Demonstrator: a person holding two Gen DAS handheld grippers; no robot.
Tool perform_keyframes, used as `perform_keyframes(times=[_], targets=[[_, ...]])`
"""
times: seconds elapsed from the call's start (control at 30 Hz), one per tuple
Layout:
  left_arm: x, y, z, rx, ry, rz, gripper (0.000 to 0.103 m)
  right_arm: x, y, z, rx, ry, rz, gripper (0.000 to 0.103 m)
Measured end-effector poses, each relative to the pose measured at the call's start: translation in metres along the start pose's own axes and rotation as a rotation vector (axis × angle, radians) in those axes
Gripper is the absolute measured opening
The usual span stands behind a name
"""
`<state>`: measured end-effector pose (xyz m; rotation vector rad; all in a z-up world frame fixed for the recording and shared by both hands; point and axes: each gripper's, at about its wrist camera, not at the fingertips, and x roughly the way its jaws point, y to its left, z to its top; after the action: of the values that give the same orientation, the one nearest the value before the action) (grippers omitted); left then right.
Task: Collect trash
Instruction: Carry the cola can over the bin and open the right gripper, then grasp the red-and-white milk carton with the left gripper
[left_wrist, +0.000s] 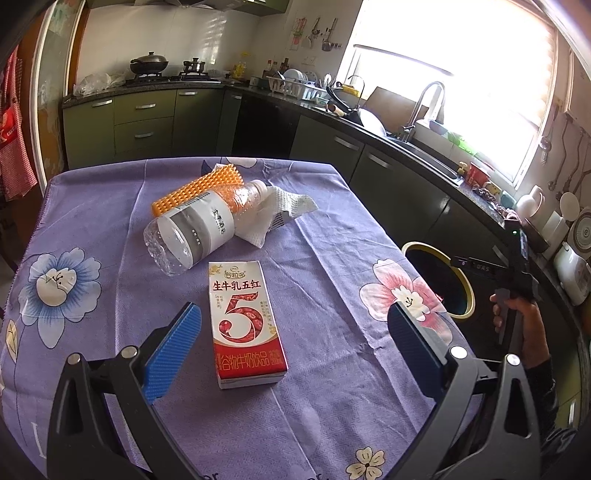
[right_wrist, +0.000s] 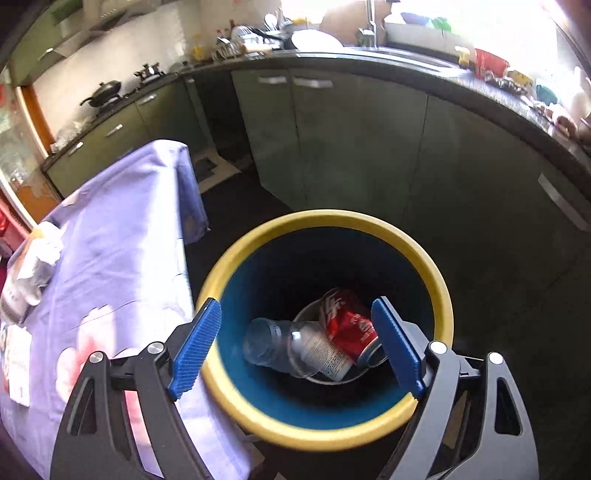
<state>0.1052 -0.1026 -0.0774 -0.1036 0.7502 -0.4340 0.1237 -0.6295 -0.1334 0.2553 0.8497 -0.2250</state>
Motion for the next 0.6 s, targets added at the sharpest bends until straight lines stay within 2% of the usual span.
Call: perform_keyframes(times=[0.17, 0.33, 0.47, 0.6], targets=[[0.017, 0.001, -0.002, -0.002, 0.044, 0.054, 0.096, -0.04, 0.03, -0.038, -0.03, -0.047, 0.065, 0.086], [0.045, 0.006, -0.005, -0.014, 0.099, 0.109, 0.096, -0.056, 0.05, -0.064, -0.045, -0.038, 0.128, 0.088], [0.068, 0.011, -0.01, -0.044, 0.149, 0.134, 0.096, -0.054, 0.058, -0.067, -0.045, -0.037, 0.169, 0.088], [0.08, 0.016, -0.01, -0.065, 0.158, 0.172, 0.096, -0.047, 0.061, -0.064, -0.041, -0.028, 0.186, 0.088]])
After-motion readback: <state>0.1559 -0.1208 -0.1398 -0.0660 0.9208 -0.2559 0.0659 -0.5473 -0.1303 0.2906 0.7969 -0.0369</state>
